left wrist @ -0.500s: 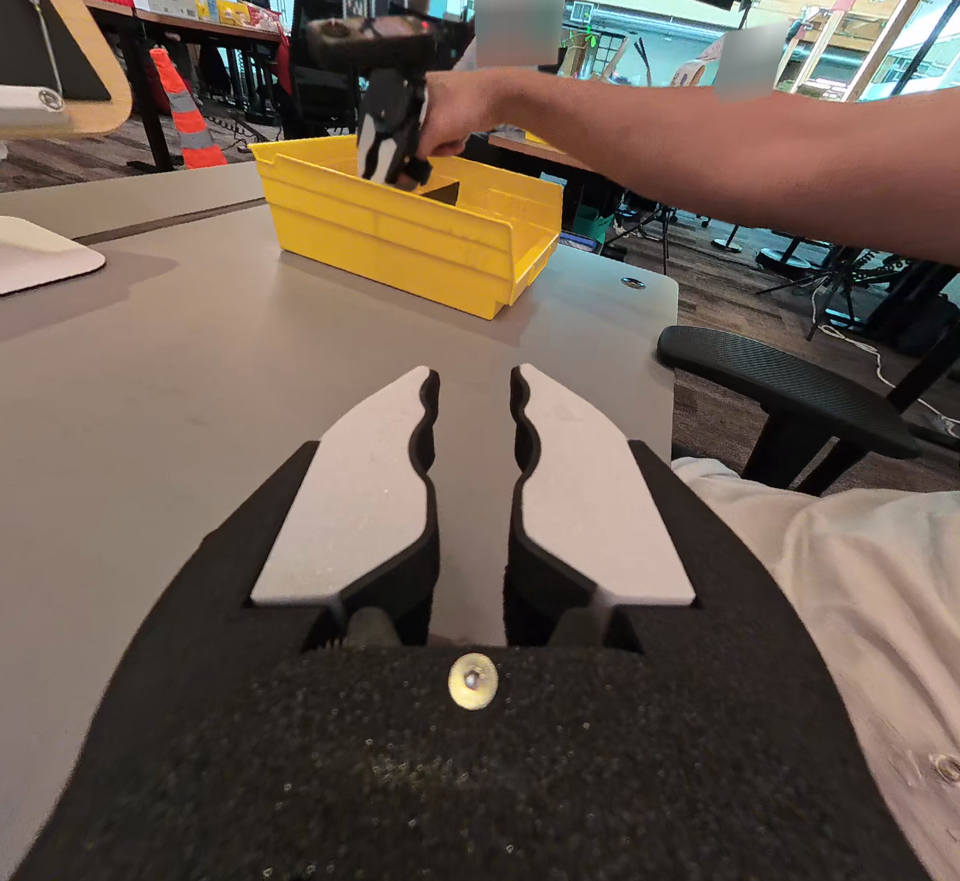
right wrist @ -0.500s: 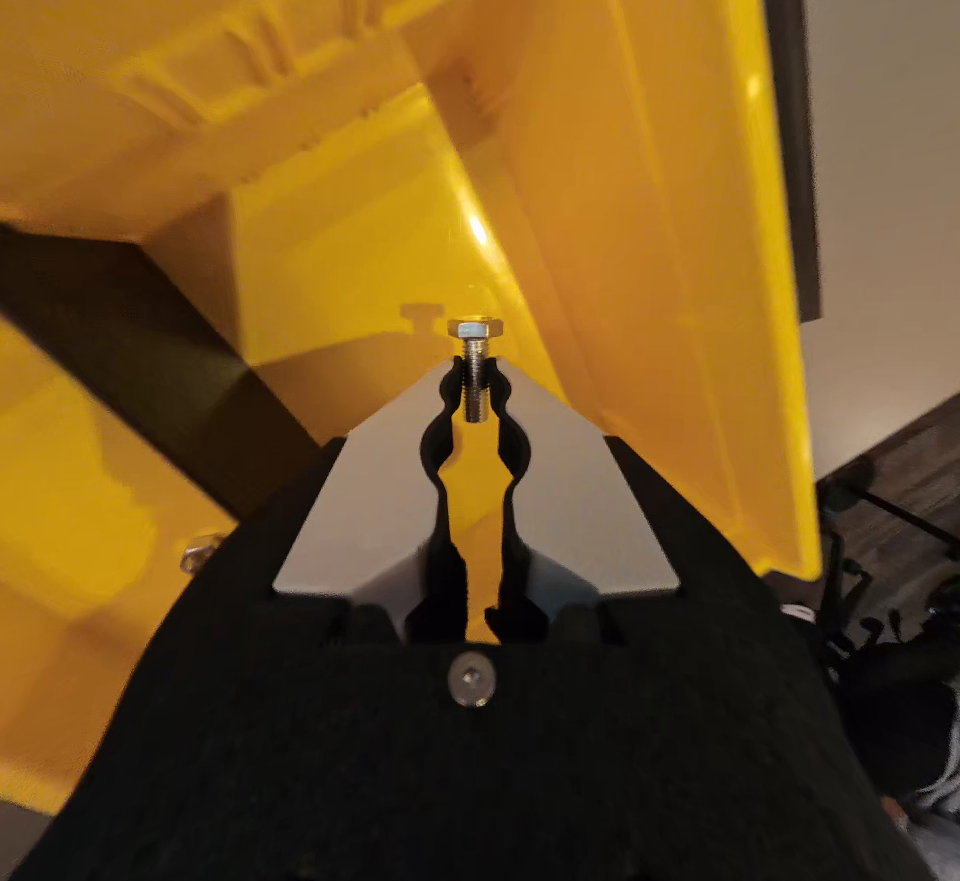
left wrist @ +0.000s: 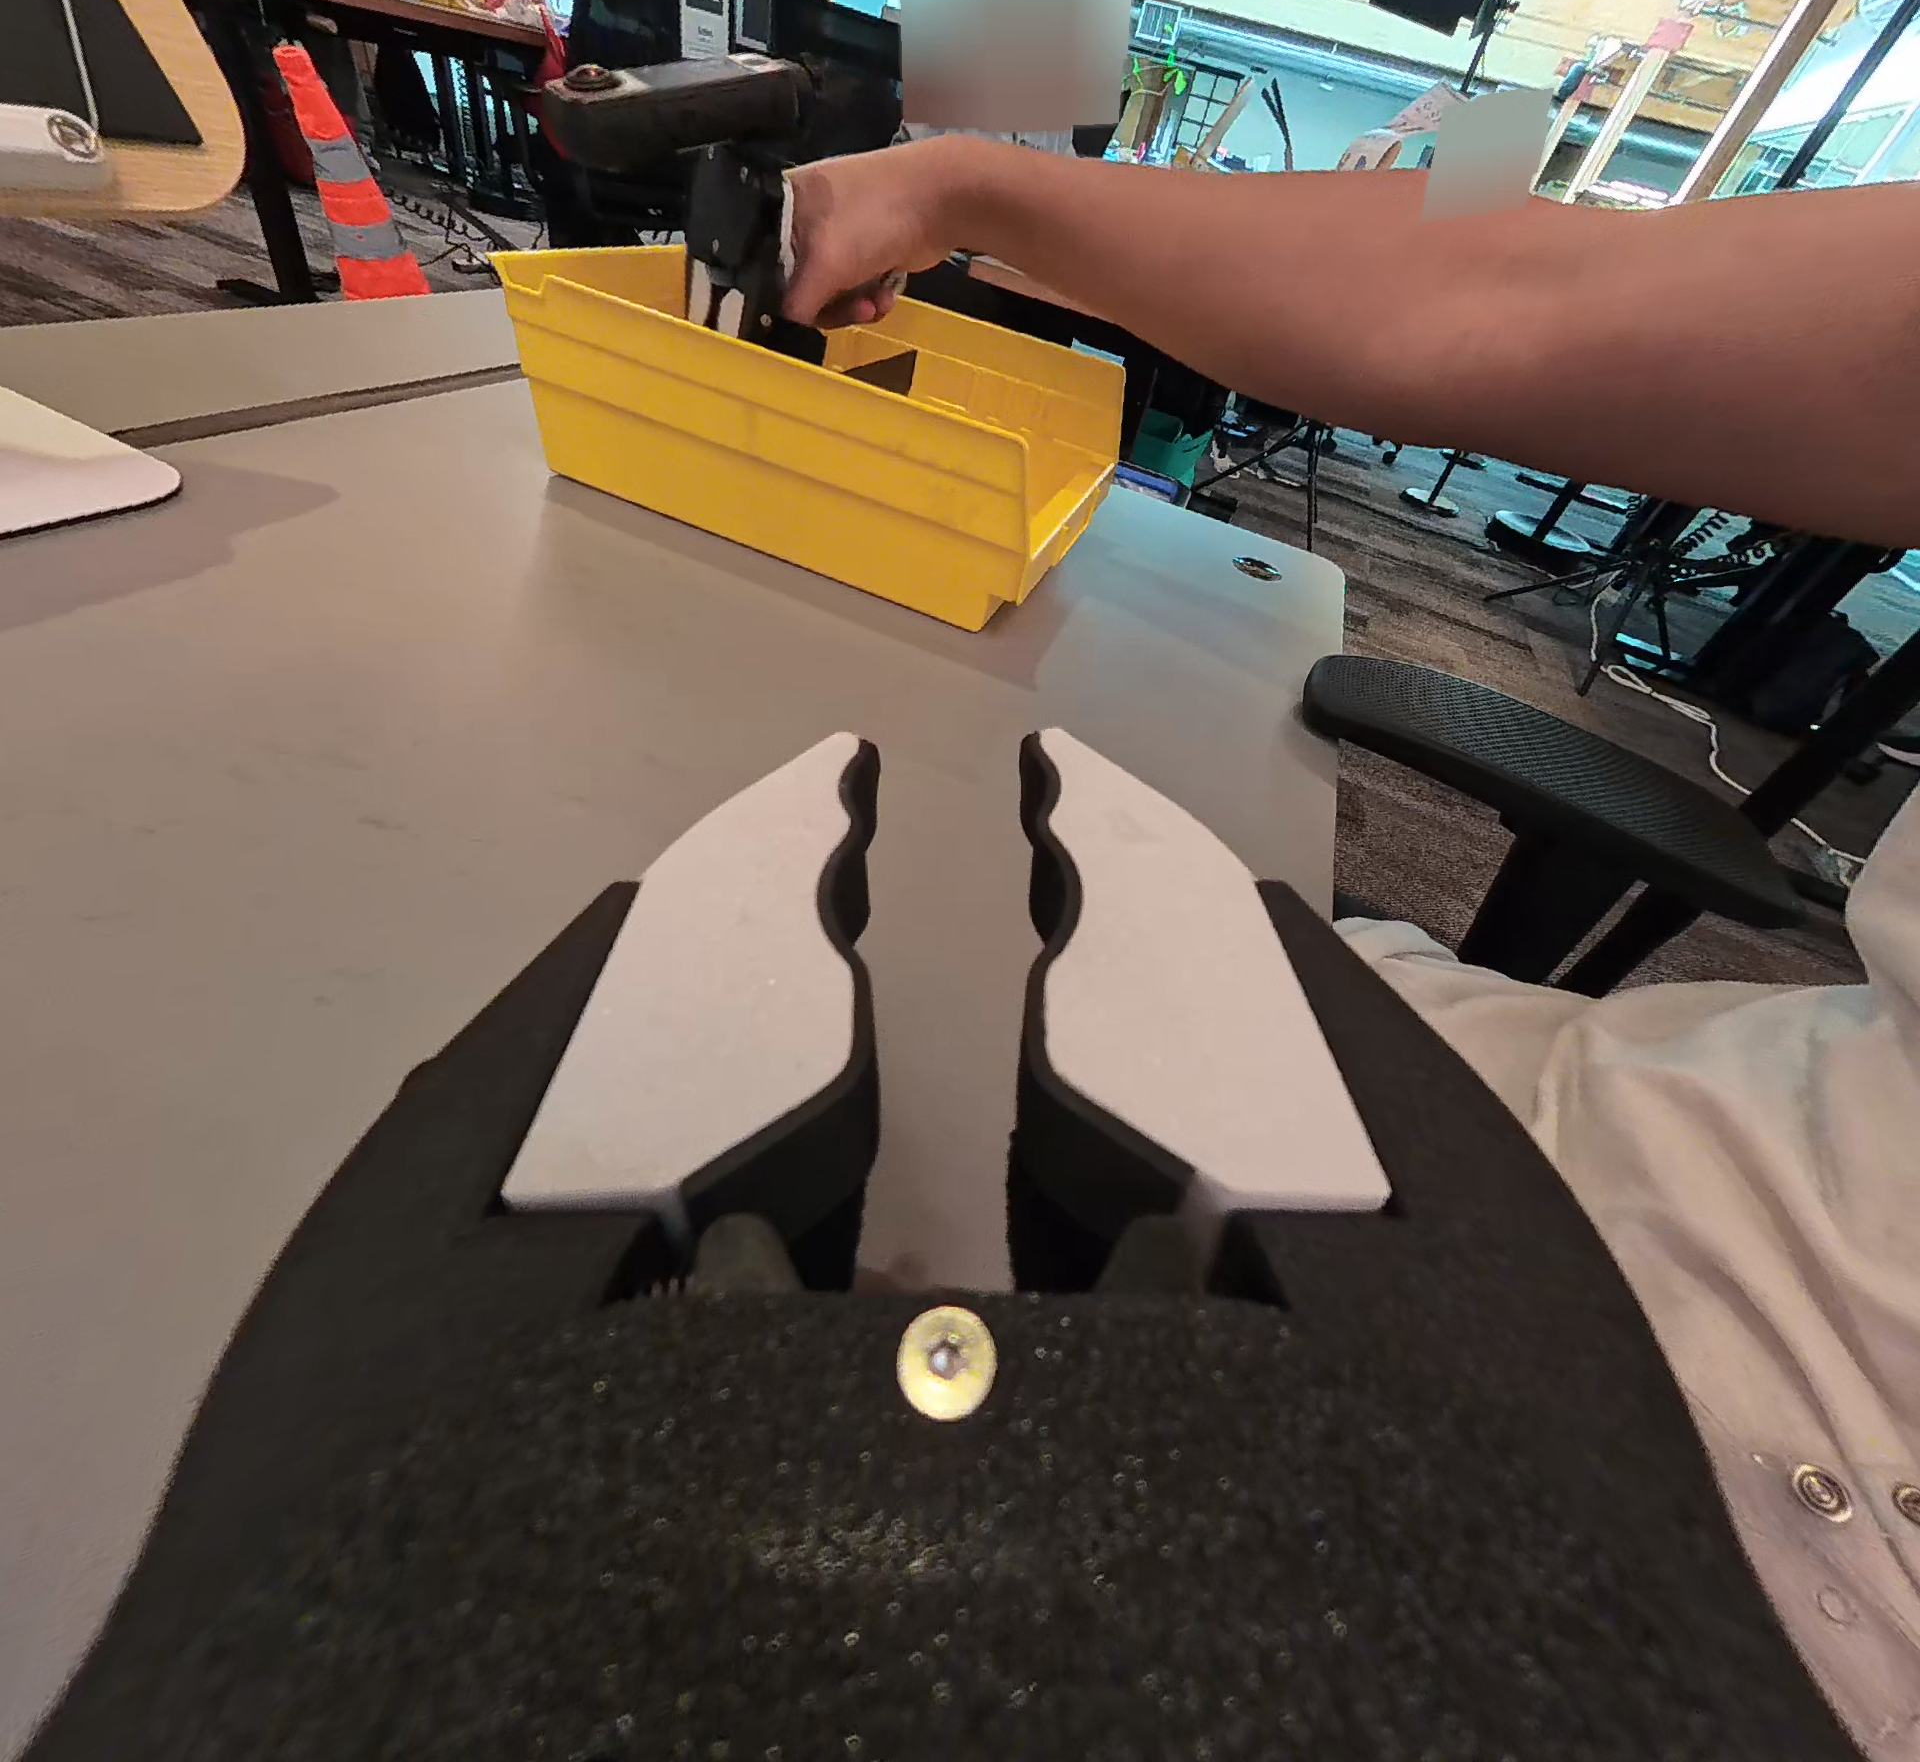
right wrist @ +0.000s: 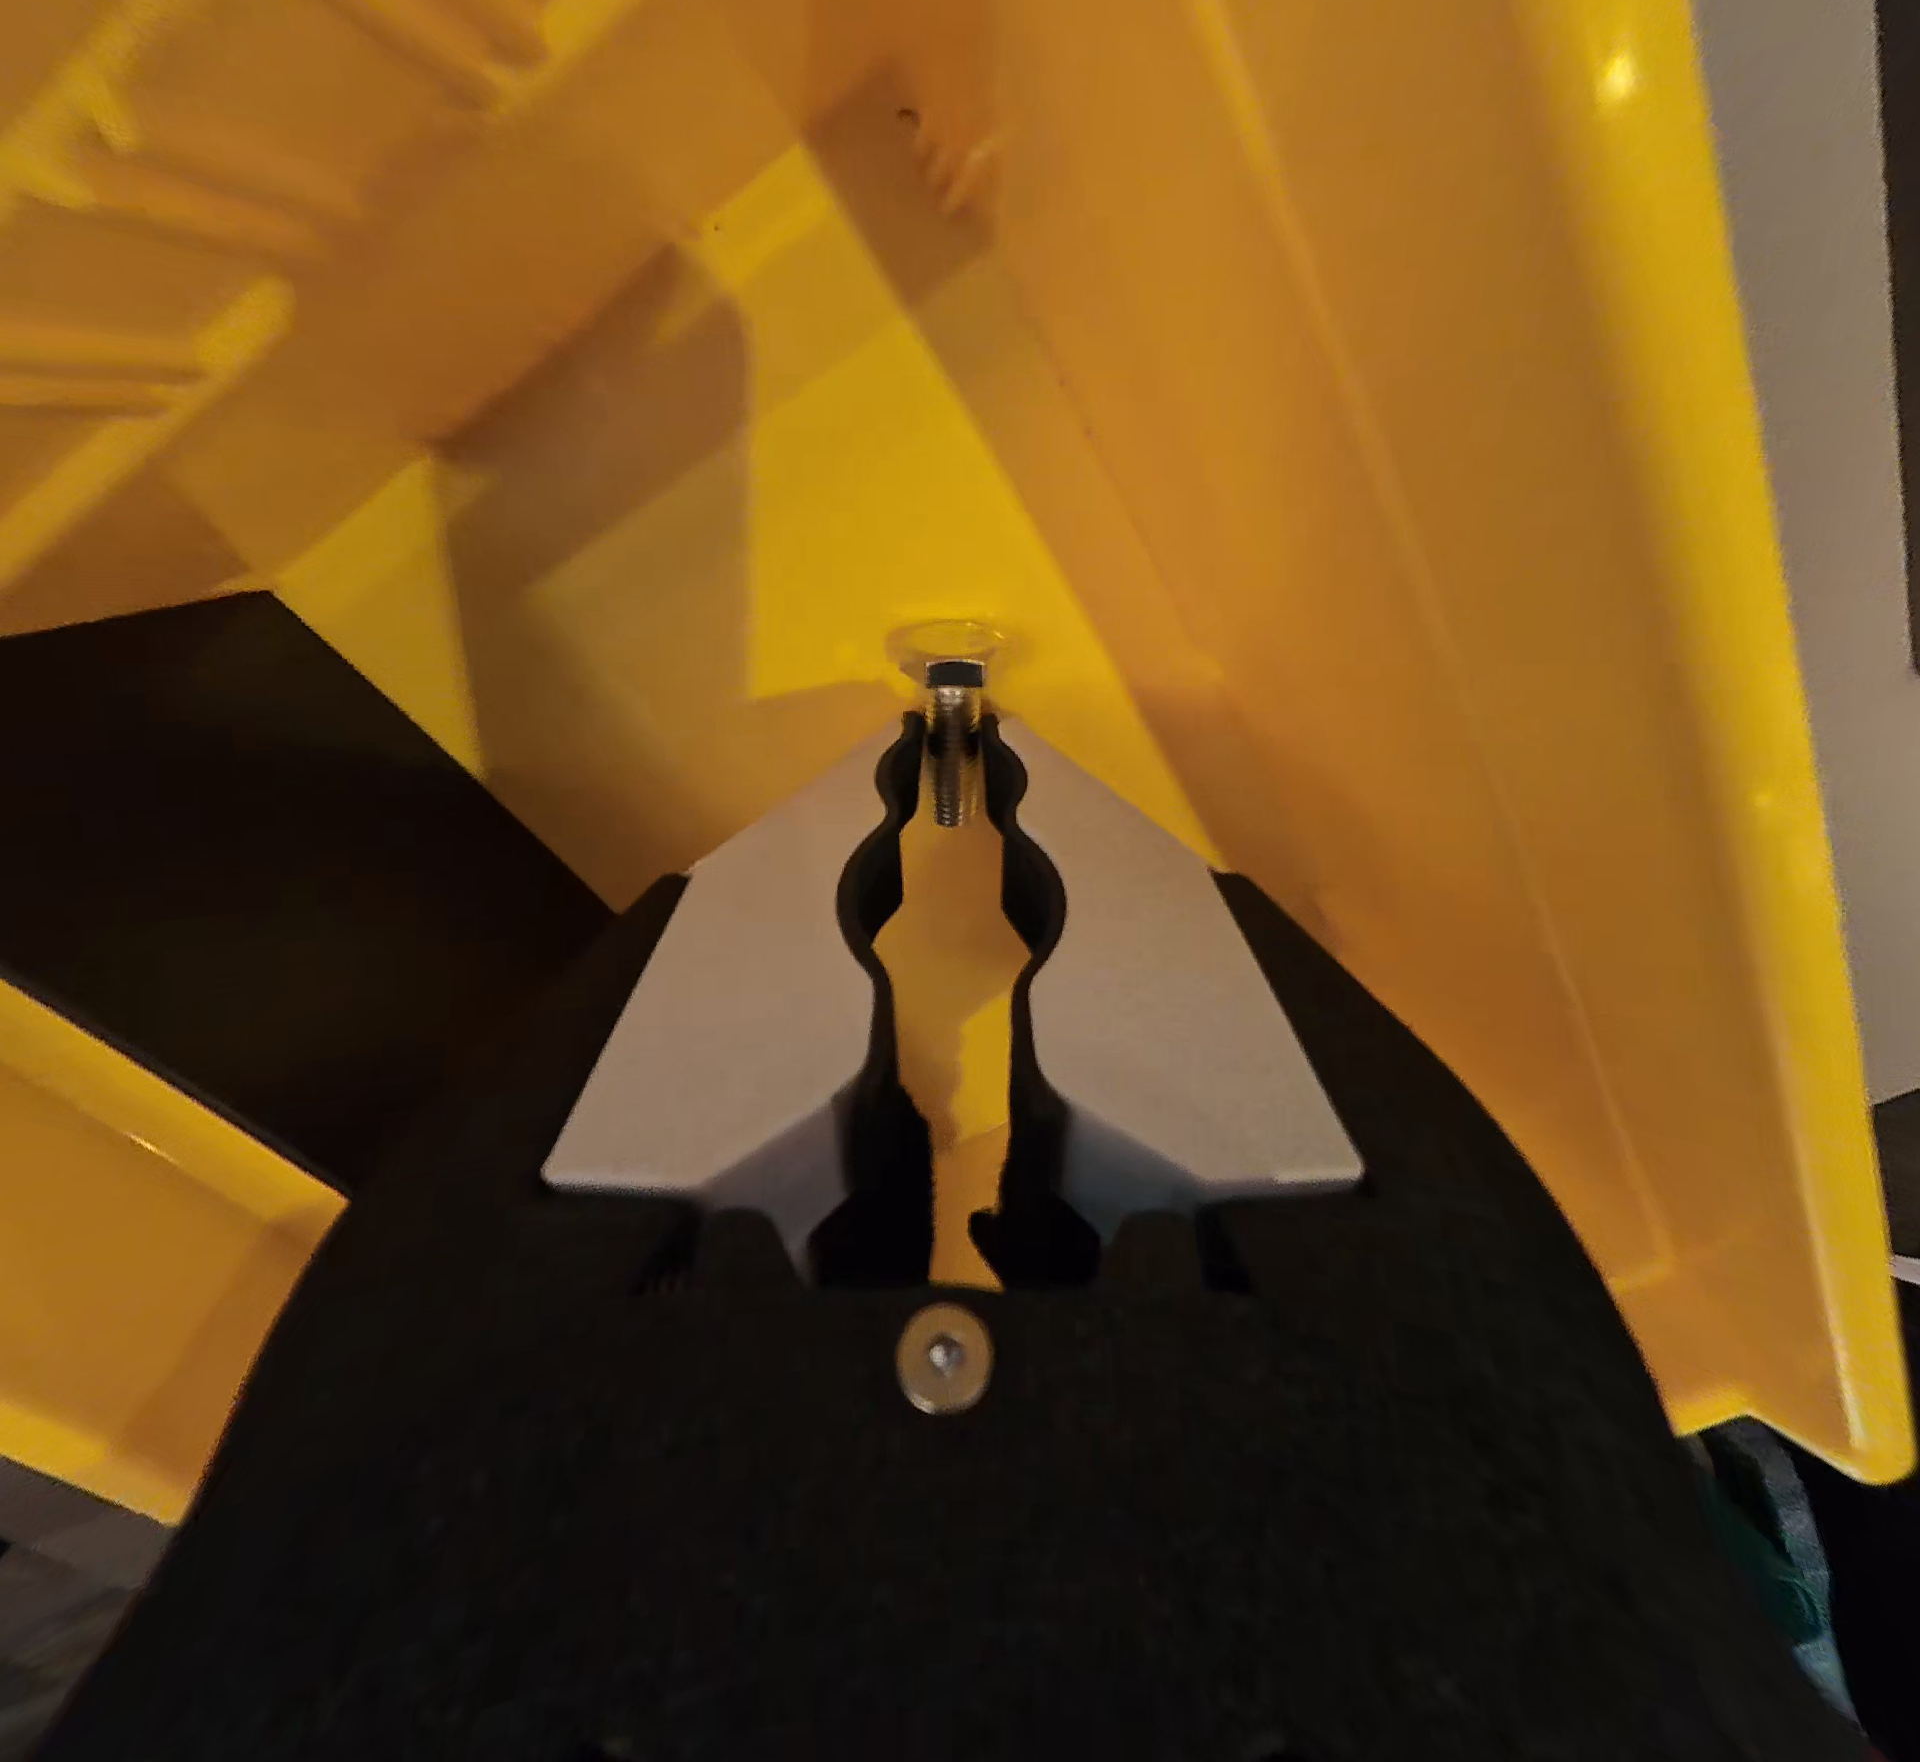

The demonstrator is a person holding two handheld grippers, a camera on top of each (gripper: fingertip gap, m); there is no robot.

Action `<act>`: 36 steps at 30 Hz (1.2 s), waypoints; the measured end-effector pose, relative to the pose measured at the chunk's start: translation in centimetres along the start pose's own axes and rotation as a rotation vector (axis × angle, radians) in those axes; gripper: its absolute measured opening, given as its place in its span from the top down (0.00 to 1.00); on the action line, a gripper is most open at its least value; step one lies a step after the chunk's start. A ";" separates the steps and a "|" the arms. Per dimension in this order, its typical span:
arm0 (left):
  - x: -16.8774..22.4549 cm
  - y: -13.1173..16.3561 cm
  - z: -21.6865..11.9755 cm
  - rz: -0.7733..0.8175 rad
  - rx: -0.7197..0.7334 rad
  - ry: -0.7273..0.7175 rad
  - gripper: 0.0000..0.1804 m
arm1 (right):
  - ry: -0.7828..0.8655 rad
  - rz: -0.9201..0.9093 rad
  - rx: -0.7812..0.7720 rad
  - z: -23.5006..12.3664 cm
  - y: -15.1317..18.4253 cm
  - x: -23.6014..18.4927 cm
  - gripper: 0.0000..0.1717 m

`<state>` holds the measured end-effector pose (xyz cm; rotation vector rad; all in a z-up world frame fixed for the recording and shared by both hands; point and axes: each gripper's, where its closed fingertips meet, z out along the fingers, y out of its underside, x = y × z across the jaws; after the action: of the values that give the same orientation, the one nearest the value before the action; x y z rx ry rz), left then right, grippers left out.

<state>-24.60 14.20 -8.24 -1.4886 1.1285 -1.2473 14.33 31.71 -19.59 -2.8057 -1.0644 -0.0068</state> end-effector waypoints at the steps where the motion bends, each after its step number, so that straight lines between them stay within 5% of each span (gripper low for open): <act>1: 0.0 0.0 0.0 -0.002 0.002 0.001 0.86 | 0.000 0.009 0.004 0.0 0.1 0.0 0.92; 4: -0.1 -0.1 -0.1 -0.010 0.004 -0.002 0.86 | -0.014 0.033 0.073 -1.1 -0.5 -0.5 0.92; 7: -0.2 -0.1 -0.2 -0.020 0.004 -0.008 0.86 | 0.084 0.057 0.273 -5.9 -2.9 -0.8 0.91; 11: -0.4 0.8 0.2 -0.040 -0.041 -0.012 0.86 | 0.232 0.127 0.799 -17.9 -7.8 -6.2 0.86; 14: -0.7 2.0 0.6 -0.070 -0.107 -0.027 0.85 | 0.081 0.210 1.206 -23.5 -9.7 -15.7 0.87; 17: 0.7 2.7 0.6 -0.240 -0.216 0.050 0.78 | -0.215 0.131 1.312 -21.3 -10.4 -26.6 0.89; 20: 2.8 -1.6 -0.7 -0.340 -0.121 0.171 0.78 | -0.362 0.110 1.250 -15.4 -10.1 -33.5 0.89; 24: 2.4 -3.9 -4.8 -0.167 -0.194 0.110 0.74 | -0.463 0.106 1.191 -10.4 -9.9 -37.2 0.91; 32: -12.8 -1.8 -17.9 0.060 -0.715 -0.494 0.74 | -0.444 0.011 1.170 -9.1 -10.3 -38.1 0.91; 36: -21.2 0.6 -21.0 0.025 -0.931 -0.638 0.77 | -0.443 -0.042 1.136 -8.3 -10.5 -39.4 0.91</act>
<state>-47.37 33.40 -10.63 -2.2981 1.3096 -0.1024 -21.73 12.38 -12.15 -1.7563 -0.7902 0.9251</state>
